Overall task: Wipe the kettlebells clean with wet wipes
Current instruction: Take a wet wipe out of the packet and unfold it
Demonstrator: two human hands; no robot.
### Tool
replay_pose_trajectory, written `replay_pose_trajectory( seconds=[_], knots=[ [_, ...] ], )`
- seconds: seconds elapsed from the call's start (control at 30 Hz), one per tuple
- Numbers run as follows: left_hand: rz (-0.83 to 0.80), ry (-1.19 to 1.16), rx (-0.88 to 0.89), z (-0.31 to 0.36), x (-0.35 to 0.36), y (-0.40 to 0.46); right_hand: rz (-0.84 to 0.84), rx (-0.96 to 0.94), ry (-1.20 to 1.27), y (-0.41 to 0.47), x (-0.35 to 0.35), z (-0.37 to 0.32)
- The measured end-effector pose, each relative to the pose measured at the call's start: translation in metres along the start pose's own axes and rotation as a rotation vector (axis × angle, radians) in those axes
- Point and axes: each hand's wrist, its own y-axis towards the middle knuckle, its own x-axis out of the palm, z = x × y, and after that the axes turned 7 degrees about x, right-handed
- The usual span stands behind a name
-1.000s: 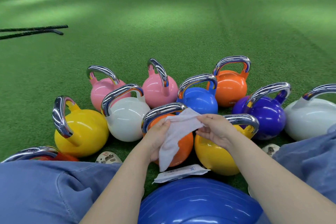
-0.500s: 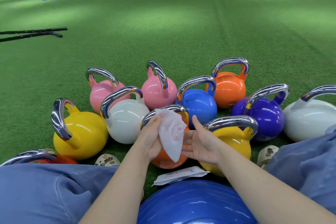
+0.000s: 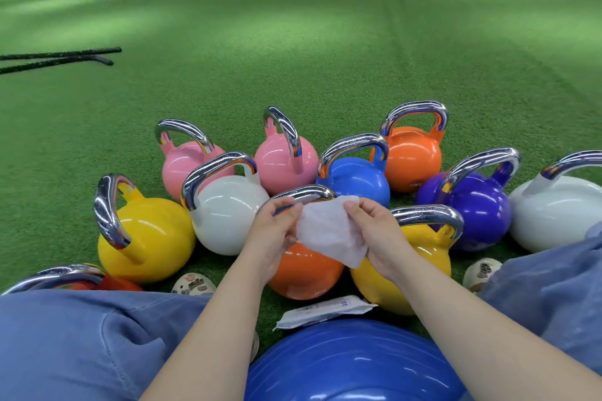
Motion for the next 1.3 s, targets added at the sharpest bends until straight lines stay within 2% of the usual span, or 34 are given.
replay_pose_trajectory(
  seconds=[0.17,0.27,0.37,0.43,0.5,0.6,0.73,0.87,1.0,1.2,1.3],
  knots=[
    [0.028,-0.038,0.025,-0.001,0.003,-0.003,0.047,-0.034,-0.003,0.003,-0.005,-0.003],
    [0.009,-0.038,-0.078,-0.001,0.001,-0.003,0.065,-0.064,-0.013,0.005,-0.011,-0.006],
    [-0.082,-0.086,-0.215,-0.004,0.001,-0.006,0.049,-0.100,-0.049,0.006,-0.014,-0.008],
    [-0.109,-0.105,-0.230,-0.005,0.002,-0.005,0.028,-0.122,-0.091,0.006,-0.015,-0.008],
    [-0.078,-0.091,-0.186,-0.004,0.003,-0.004,0.020,-0.124,-0.169,0.008,-0.017,-0.008],
    [0.050,-0.043,-0.063,-0.003,0.002,0.000,0.068,-0.131,-0.285,0.010,-0.019,-0.008],
    [0.150,0.081,0.110,-0.003,-0.001,0.001,0.105,-0.155,-0.259,0.007,-0.019,-0.009],
    [0.167,0.313,0.257,-0.003,-0.004,0.001,0.085,-0.160,-0.246,0.006,-0.019,-0.012],
    [0.176,0.627,0.346,-0.002,-0.006,0.002,-0.025,-0.064,-0.266,0.003,-0.024,-0.013],
    [0.144,0.693,0.447,0.004,-0.006,-0.001,0.123,-0.108,-0.294,-0.001,-0.019,-0.019],
    [0.032,0.665,0.413,0.005,-0.006,0.002,0.179,-0.172,-0.258,-0.004,-0.018,-0.024]
  ],
)
